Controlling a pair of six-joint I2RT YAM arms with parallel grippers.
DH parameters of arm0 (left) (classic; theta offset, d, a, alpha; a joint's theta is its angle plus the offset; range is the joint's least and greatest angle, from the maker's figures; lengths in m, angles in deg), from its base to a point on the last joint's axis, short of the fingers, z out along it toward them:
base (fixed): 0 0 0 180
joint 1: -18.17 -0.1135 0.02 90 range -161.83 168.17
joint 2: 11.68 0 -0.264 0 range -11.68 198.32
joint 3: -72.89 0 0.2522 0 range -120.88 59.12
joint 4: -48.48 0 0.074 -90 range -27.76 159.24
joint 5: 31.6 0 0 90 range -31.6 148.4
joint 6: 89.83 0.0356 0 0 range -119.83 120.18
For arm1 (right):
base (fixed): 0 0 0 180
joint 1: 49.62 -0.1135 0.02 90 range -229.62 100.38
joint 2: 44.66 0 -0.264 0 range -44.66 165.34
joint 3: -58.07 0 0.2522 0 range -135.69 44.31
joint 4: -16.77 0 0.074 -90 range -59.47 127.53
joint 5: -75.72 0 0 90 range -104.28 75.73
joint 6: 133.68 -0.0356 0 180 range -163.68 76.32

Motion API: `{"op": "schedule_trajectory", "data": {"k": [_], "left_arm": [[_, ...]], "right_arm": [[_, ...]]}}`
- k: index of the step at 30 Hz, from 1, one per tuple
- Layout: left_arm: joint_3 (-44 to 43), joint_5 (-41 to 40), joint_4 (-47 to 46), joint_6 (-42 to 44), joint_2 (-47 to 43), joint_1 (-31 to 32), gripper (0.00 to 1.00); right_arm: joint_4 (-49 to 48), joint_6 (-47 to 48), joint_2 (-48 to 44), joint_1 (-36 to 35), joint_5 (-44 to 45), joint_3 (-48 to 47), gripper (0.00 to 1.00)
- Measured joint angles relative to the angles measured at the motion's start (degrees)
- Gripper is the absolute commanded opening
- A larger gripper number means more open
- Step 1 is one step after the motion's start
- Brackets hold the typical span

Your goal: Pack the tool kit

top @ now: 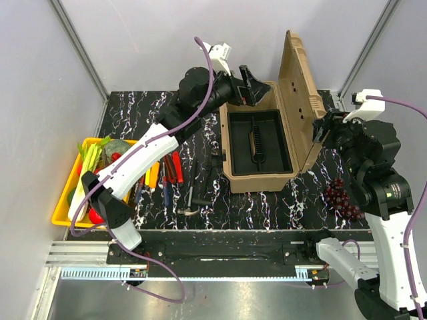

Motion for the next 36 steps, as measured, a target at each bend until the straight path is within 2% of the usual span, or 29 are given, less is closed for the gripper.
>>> {"op": "schedule_trajectory", "data": {"k": [2,5,10,14,22,28,36], "left_arm": [[0.11,-0.83,1.25,-0.02,0.11,-0.15,0.99],[0.09,-1.68,4.20,-0.22,1.29,-0.13,0.96],[-2.14,-3.02,12.92,-2.58,6.16,0.20,0.90],[-2.95,-4.94,21.24,-5.18,10.47,1.11,0.88],[-6.45,-11.74,34.77,-8.26,16.74,5.95,0.85],[-8.81,-14.34,38.18,-9.35,19.30,6.67,0.70],[-12.39,-15.23,38.60,-9.62,23.89,6.56,0.57]], "right_arm": [[-0.24,-0.61,0.00,0.04,1.81,0.00,0.58],[-0.24,-1.05,0.20,0.09,3.19,-0.02,0.62],[-0.31,-1.86,0.92,0.13,3.50,-1.18,0.78],[-1.14,-2.45,1.99,0.13,3.50,-3.56,0.86],[-3.39,-3.80,2.86,0.13,3.50,-6.32,0.88],[-4.04,-4.87,2.73,0.13,3.50,-6.12,0.88],[-4.15,-5.95,2.01,0.13,3.43,-4.72,0.88]]}}
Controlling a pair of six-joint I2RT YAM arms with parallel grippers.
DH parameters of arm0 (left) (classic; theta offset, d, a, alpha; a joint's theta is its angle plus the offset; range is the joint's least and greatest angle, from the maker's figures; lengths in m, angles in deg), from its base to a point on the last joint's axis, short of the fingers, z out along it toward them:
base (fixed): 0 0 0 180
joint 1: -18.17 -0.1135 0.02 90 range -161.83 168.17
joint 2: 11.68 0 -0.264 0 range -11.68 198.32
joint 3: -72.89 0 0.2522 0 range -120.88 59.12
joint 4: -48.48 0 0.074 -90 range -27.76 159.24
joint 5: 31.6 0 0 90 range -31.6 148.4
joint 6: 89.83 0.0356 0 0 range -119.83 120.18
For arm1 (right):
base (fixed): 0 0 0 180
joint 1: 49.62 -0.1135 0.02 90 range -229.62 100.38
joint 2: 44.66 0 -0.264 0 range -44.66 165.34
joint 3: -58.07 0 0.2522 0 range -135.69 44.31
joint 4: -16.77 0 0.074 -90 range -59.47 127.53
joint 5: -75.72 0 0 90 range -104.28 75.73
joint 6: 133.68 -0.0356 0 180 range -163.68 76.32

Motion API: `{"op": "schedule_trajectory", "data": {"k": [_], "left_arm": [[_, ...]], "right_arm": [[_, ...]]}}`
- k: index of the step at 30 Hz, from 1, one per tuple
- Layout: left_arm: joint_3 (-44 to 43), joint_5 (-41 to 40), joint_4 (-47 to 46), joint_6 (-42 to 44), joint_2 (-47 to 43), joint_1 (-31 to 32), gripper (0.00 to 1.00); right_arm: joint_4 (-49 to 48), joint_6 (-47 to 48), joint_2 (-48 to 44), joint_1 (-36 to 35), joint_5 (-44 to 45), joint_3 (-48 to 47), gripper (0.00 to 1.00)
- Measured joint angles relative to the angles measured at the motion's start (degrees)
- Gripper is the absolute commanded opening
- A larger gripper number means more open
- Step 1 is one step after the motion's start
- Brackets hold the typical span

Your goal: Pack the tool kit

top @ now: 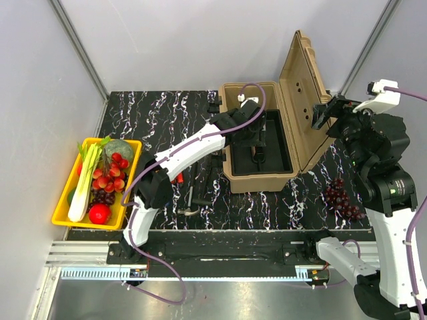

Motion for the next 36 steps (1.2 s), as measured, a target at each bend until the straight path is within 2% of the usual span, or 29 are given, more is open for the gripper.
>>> {"op": "schedule_trajectory", "data": {"k": [8,10,12,17,18,20,23,24,36], "left_arm": [[-3.08,-0.50,0.26,0.42,2.56,0.00,0.43],[-3.28,-0.52,0.31,0.42,2.64,0.00,0.44],[-3.96,-0.35,0.81,0.59,3.04,0.00,0.48],[-7.13,0.50,2.03,1.62,5.62,-0.20,0.47],[-7.23,0.66,2.08,1.64,5.95,-0.24,0.42],[-7.23,1.18,2.01,1.51,6.40,-0.35,0.26],[-7.54,1.01,2.62,-3.30,6.43,-0.57,0.03],[-7.54,0.81,2.64,-4.85,6.43,-0.76,0.00],[-6.84,1.86,-0.52,2.71,4.07,-1.73,0.00]], "right_arm": [[-0.11,-0.17,-0.79,0.00,0.00,0.57,0.88],[-0.15,-0.17,-0.85,0.00,0.04,0.81,0.88],[-0.37,-0.15,-0.94,0.00,0.04,0.98,0.88],[-0.44,-0.15,-0.92,0.00,0.04,1.18,0.88],[-0.44,-0.17,-0.92,0.00,0.02,1.18,0.88],[-0.46,-0.15,-0.85,0.00,0.04,1.20,0.88],[-0.52,-0.17,-0.76,0.00,0.02,1.29,0.88],[-0.63,-0.17,-0.76,0.00,0.04,1.40,0.88],[-1.27,-0.15,0.02,0.00,0.04,1.49,0.88]]}}
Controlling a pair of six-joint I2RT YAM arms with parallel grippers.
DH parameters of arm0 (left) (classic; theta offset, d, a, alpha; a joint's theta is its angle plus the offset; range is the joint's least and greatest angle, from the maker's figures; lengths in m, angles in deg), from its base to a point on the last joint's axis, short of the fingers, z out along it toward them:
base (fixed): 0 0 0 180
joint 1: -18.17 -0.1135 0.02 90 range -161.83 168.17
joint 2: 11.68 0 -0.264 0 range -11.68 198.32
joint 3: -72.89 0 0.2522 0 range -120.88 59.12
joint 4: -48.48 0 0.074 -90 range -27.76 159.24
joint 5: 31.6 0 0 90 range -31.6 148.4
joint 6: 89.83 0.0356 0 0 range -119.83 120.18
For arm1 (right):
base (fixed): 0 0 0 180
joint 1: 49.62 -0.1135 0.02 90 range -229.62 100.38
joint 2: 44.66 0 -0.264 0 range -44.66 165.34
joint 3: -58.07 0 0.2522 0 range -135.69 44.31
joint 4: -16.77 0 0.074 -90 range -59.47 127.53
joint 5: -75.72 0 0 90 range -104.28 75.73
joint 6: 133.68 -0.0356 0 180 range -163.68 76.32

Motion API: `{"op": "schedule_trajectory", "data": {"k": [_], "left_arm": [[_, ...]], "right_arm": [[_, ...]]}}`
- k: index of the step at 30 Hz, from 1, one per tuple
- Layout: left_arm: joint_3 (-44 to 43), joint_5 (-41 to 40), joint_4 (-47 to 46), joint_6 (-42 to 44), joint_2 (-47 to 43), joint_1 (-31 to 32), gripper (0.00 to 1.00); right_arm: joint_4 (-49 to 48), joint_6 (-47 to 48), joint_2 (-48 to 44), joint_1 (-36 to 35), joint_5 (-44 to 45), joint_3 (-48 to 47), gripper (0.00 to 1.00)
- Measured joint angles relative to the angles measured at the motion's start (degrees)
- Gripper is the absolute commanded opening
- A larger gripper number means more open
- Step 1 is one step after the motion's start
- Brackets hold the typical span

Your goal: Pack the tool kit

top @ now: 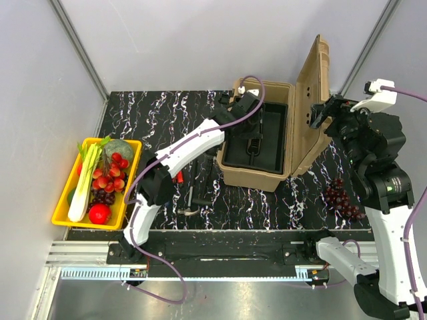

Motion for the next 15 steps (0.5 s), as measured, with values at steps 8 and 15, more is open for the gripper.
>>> {"op": "schedule_trajectory", "data": {"k": [8,15], "left_arm": [[2.51,1.60,-1.27,1.40,-6.86,-0.70,0.00],[3.30,2.25,-4.20,3.32,-13.27,-3.50,0.00]], "right_arm": [[-0.35,0.26,1.42,0.00,0.00,0.00,0.88],[-1.57,1.36,2.40,0.00,-0.02,-1.66,0.91]]}}
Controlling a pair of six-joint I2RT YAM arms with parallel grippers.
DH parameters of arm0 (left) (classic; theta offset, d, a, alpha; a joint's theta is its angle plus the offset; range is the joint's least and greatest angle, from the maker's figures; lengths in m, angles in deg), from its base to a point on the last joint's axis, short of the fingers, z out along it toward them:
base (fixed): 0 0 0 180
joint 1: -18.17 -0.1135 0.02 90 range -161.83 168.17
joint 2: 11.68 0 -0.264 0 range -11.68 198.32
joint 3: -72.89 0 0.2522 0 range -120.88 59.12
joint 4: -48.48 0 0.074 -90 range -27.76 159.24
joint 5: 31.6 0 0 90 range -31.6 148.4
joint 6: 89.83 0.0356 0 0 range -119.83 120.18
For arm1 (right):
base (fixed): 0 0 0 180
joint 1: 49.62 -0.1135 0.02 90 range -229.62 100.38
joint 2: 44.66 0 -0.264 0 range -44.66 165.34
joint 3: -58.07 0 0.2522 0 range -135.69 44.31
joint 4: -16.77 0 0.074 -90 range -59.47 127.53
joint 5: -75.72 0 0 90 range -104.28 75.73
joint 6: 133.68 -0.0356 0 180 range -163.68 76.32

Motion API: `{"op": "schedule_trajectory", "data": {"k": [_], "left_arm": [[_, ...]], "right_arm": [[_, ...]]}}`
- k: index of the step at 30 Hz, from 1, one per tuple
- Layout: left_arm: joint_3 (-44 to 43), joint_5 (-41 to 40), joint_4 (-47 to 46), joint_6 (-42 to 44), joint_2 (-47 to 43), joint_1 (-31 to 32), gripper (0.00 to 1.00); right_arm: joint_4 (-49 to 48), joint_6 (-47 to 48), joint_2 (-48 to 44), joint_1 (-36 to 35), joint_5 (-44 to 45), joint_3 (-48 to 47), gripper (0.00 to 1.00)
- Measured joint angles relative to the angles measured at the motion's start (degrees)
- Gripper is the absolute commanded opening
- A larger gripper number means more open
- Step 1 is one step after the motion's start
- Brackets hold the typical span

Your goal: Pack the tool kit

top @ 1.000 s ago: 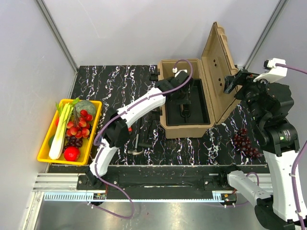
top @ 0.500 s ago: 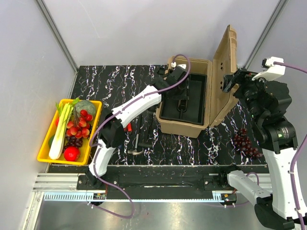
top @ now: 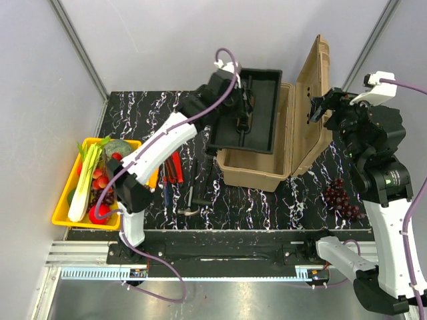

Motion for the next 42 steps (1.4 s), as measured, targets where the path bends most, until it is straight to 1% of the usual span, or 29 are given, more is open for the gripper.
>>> {"op": "schedule_trajectory", "data": {"k": [2,5,9,13,16,18,23,25,28,33,38,41,42], "left_arm": [[1.11,-0.04,-1.07,0.35,-2.23,-2.67,0.00],[3.23,-0.35,-2.19,0.85,-5.29,-7.08,0.00],[6.73,-0.83,-3.39,1.64,-7.96,-14.80,0.00],[11.50,-1.11,-4.35,2.27,-8.39,-23.43,0.00],[14.34,-0.72,-4.48,2.75,-7.15,-29.40,0.00],[15.26,-0.44,-4.83,3.26,-5.38,-32.98,0.00],[16.37,2.49,-8.24,3.80,1.18,-40.15,0.00],[16.50,4.15,-9.66,4.04,3.69,-41.77,0.00],[16.50,6.91,-12.20,4.63,7.23,-43.28,0.00],[16.46,11.65,-16.76,5.09,12.33,-44.02,0.00],[13.64,15.26,-20.65,5.05,18.64,-44.15,0.00],[13.60,15.63,-21.22,4.15,20.50,-44.24,0.04],[13.66,15.63,-21.22,3.78,20.87,-44.30,0.11]], "right_arm": [[-1.01,0.72,0.48,0.00,-0.26,-1.07,0.90],[-2.29,3.02,1.90,0.07,-3.52,-3.50,0.91],[-4.00,5.95,6.19,0.11,-11.32,-9.22,0.91],[-6.73,6.56,10.93,0.11,-19.39,-12.96,0.90],[-8.48,6.58,14.25,-0.46,-22.27,-13.57,0.90],[-8.46,6.95,16.96,-1.25,-22.32,-14.43,0.89],[-7.69,9.92,25.66,-10.34,-20.98,-19.45,0.89],[-7.48,10.51,28.59,-13.64,-21.29,-20.87,0.90],[-7.37,10.67,31.78,-16.72,-21.97,-21.86,0.90],[-7.74,10.58,36.17,-20.57,-23.47,-22.16,0.90],[-8.02,10.43,41.20,-24.00,-25.68,-22.18,0.90],[-7.91,9.97,43.67,-24.61,-26.08,-22.16,0.90],[-7.87,9.66,44.28,-24.65,-26.25,-22.14,0.90]]}}
